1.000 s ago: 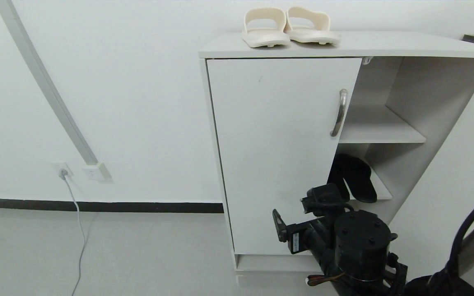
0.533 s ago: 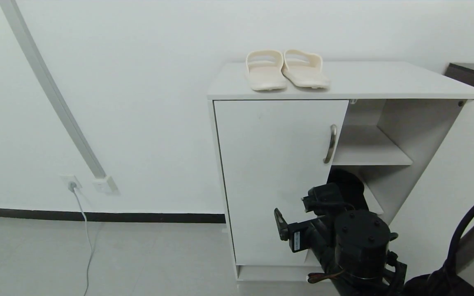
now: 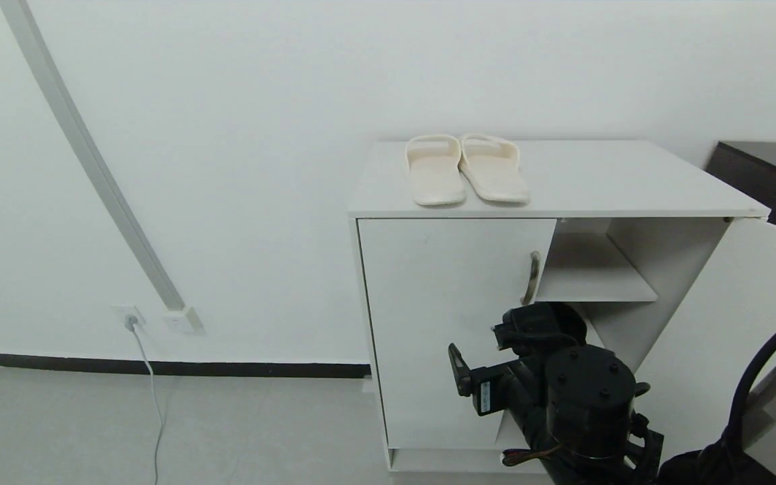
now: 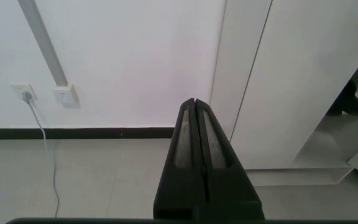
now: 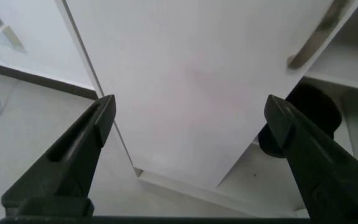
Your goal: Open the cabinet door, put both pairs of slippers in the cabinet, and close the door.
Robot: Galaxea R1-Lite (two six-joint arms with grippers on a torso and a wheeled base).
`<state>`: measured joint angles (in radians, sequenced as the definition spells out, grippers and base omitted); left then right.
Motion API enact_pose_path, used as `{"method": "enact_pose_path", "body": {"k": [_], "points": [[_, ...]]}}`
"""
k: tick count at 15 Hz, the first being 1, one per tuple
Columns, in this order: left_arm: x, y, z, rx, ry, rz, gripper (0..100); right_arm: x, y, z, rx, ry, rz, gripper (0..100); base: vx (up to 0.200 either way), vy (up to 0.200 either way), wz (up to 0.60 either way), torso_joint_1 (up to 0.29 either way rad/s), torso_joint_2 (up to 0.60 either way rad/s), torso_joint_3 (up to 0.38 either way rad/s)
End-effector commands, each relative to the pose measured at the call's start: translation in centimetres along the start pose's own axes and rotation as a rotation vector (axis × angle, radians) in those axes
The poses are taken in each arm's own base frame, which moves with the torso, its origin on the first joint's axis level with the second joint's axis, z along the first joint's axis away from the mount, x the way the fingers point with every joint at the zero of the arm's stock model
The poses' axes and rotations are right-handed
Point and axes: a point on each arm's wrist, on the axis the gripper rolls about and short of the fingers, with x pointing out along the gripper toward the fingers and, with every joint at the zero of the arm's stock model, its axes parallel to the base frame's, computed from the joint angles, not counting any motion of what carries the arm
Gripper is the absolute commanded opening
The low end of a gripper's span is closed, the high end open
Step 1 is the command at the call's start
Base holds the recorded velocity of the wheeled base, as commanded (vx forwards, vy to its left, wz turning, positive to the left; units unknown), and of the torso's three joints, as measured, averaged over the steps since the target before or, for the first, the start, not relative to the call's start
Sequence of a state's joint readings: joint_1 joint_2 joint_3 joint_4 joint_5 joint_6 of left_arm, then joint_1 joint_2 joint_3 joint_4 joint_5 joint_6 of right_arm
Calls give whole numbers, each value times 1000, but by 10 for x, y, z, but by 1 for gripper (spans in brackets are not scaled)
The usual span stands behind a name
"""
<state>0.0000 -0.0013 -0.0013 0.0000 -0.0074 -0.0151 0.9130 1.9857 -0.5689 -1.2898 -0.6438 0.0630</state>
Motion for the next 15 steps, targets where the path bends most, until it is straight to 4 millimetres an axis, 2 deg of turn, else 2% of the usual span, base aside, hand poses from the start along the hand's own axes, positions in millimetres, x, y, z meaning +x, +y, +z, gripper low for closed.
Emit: {"method": "enact_pose_path", "body": {"k": [1, 15], "points": [[0, 0, 0, 1, -1, 0, 0, 0, 0, -1, -2, 3, -1, 100, 0, 0, 0, 193, -500, -325], [0, 0, 0, 0, -1, 0, 0, 1, 0, -2, -4, 5, -4, 100, 0, 0, 0, 228, -550, -323]]}}
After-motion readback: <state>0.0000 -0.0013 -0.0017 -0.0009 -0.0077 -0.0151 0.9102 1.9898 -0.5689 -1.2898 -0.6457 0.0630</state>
